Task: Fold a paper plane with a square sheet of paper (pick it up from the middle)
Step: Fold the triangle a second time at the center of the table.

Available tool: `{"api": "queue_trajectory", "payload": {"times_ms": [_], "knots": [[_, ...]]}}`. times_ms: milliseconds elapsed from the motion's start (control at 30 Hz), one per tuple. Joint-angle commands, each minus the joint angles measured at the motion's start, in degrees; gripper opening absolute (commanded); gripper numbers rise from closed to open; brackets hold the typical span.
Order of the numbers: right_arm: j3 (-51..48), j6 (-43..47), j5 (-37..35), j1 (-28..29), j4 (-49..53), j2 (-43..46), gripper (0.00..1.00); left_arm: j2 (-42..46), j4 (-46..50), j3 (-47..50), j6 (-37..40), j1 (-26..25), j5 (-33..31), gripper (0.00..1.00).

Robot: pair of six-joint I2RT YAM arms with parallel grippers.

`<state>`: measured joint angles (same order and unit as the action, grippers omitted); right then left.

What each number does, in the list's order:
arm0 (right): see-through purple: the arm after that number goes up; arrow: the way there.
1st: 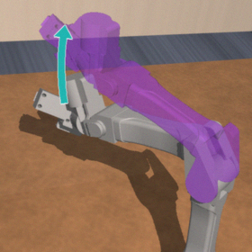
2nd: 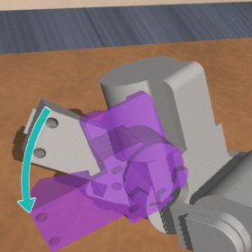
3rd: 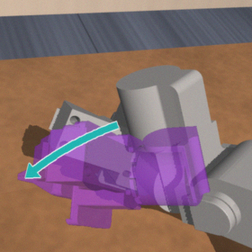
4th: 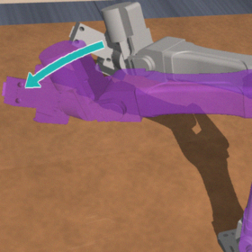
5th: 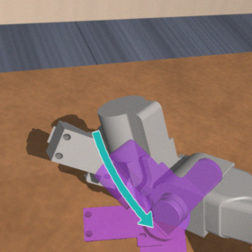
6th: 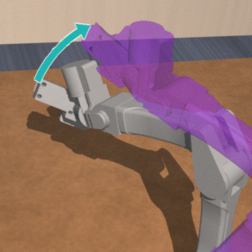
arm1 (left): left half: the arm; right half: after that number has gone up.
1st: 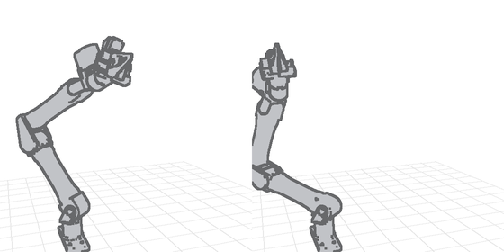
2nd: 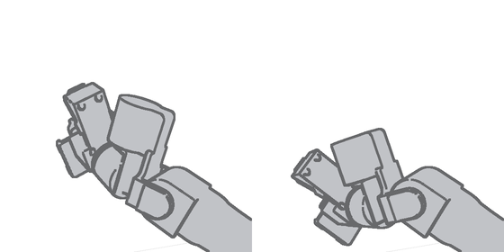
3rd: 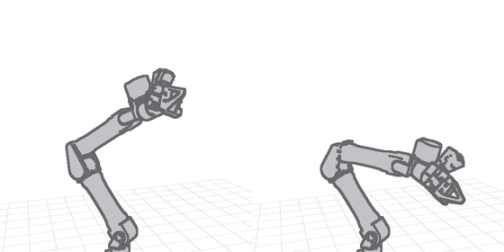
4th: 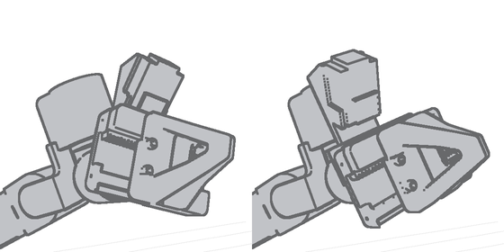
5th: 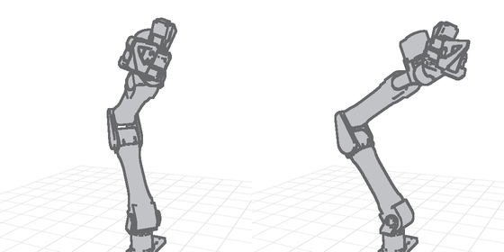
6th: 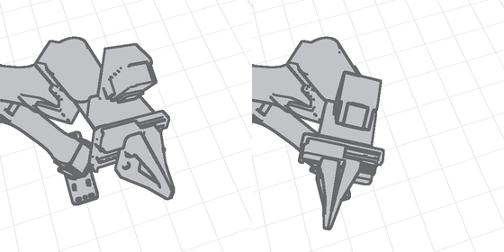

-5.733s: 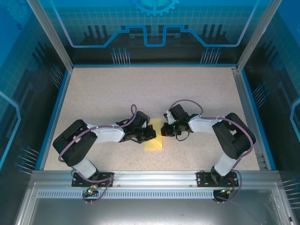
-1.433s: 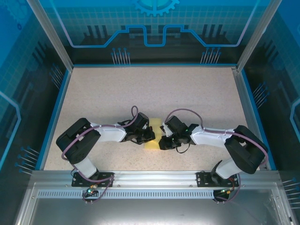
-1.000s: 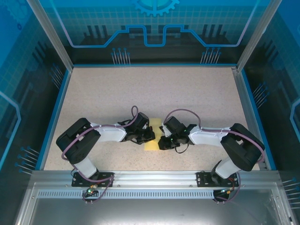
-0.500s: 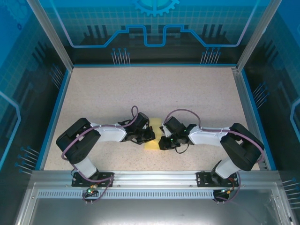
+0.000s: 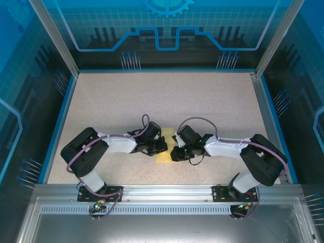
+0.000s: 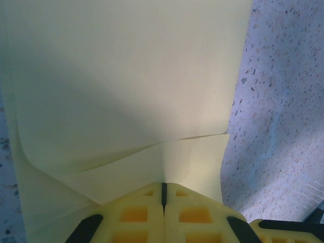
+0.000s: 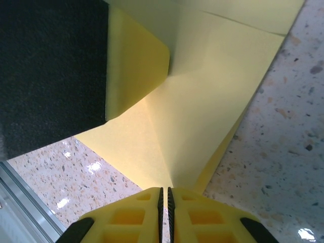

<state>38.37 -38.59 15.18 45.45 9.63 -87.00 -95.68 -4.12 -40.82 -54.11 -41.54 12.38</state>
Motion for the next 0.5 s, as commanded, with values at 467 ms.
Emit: {"api": "queue_trajectory", "payload": {"times_ms": [467], "knots": [[-0.3, -0.5, 1.9, 0.2, -0.1, -2.8, 0.13, -1.0, 5.7, 0.4, -1.4, -0.4, -2.2, 0.02]]}}
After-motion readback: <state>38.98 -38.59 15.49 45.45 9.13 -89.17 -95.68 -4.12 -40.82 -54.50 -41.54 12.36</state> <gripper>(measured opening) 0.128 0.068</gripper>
